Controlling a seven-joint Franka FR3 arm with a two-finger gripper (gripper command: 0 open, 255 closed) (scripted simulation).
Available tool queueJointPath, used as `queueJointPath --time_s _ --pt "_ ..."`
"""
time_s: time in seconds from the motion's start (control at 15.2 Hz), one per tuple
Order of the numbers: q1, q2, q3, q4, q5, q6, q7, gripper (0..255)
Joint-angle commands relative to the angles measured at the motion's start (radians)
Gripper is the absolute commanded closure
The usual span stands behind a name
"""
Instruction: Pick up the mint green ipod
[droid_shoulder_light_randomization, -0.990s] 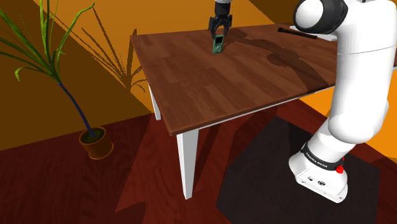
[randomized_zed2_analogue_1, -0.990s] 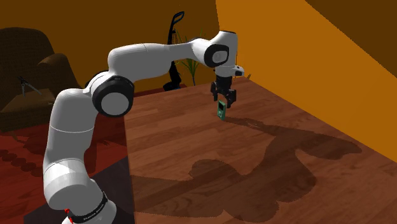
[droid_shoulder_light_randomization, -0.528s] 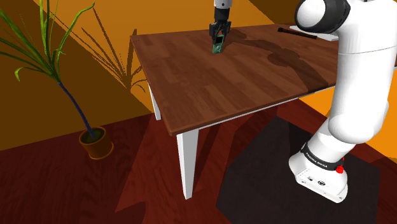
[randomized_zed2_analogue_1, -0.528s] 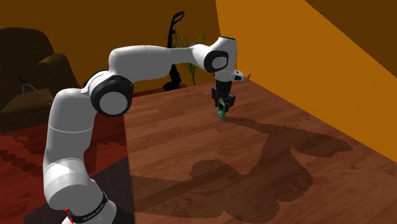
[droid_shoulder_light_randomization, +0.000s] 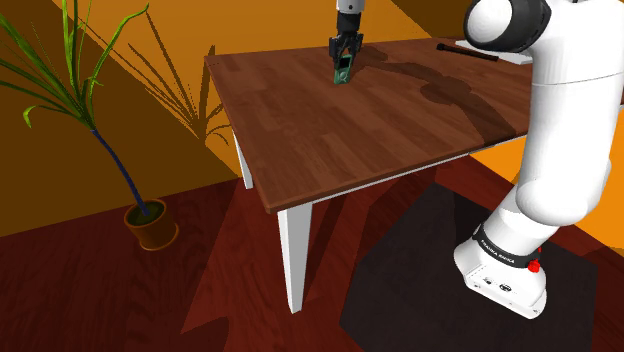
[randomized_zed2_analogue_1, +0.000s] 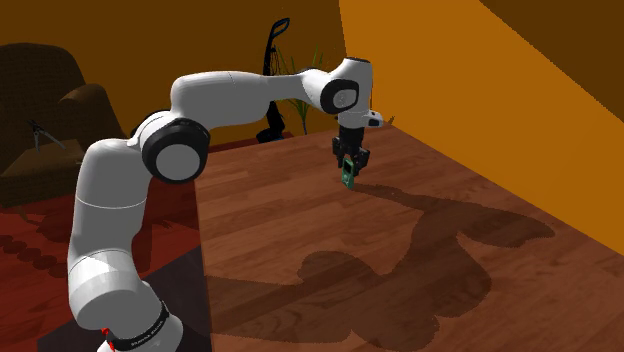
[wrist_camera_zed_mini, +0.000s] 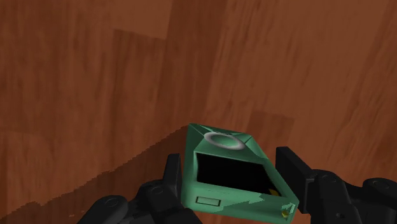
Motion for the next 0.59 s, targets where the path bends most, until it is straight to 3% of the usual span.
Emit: queueJointPath --time_s 0.0,0.53 --pt "-0.001 0.005 0.000 0.018 0.000 -0.015 0.000 255" --pt "-0.012 0.042 0.000 0.185 0.005 -0.145 0.000 255"
